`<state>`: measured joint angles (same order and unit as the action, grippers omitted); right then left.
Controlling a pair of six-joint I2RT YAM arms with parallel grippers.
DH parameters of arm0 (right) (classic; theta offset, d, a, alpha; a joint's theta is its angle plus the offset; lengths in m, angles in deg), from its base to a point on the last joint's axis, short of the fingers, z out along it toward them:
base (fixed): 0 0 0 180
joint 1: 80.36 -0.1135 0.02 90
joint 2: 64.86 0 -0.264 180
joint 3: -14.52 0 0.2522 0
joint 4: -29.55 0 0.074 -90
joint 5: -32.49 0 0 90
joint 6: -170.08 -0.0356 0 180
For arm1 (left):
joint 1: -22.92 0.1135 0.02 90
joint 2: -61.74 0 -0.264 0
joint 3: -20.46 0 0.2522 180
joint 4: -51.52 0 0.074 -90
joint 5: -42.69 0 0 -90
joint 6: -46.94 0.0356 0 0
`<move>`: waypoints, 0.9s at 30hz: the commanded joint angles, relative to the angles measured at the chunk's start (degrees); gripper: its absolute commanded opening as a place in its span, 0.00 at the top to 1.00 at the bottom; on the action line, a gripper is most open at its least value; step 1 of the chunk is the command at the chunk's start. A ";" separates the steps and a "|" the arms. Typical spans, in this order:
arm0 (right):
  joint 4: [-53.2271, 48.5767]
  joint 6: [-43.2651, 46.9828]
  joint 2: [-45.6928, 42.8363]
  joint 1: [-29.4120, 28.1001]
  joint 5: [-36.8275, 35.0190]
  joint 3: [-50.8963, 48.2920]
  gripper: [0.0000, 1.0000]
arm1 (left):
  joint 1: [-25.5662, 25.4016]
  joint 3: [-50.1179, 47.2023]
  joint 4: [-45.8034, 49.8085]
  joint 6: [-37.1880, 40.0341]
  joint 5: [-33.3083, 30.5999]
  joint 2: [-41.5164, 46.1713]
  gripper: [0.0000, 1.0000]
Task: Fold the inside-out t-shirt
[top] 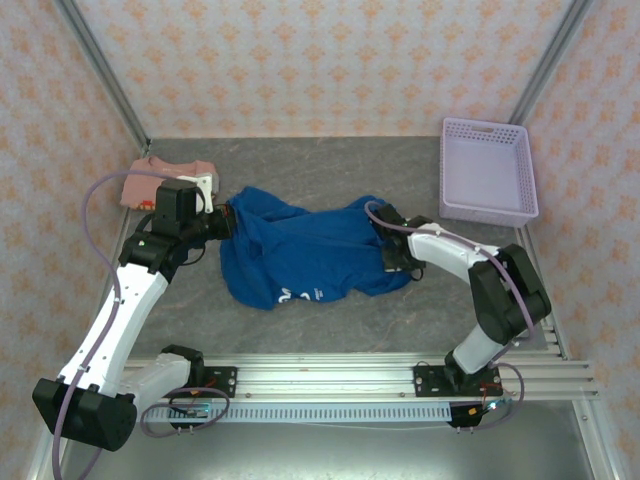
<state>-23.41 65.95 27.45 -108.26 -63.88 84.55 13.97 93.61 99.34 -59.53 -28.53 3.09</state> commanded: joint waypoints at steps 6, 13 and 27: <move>14.25 -0.95 -21.67 15.37 23.98 3.26 1.00 | 3.05 6.25 1.09 -4.61 -7.22 2.16 1.00; 22.03 -8.04 -28.99 27.39 40.61 18.60 1.00 | 7.69 25.97 2.42 -2.66 -18.20 5.16 1.00; 2.27 0.83 -37.82 28.96 31.47 50.05 1.00 | 7.90 64.91 13.50 9.80 -24.51 0.66 1.00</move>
<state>-15.61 63.96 -9.35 -79.93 -28.28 131.22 21.42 153.83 107.97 -53.76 -49.51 6.00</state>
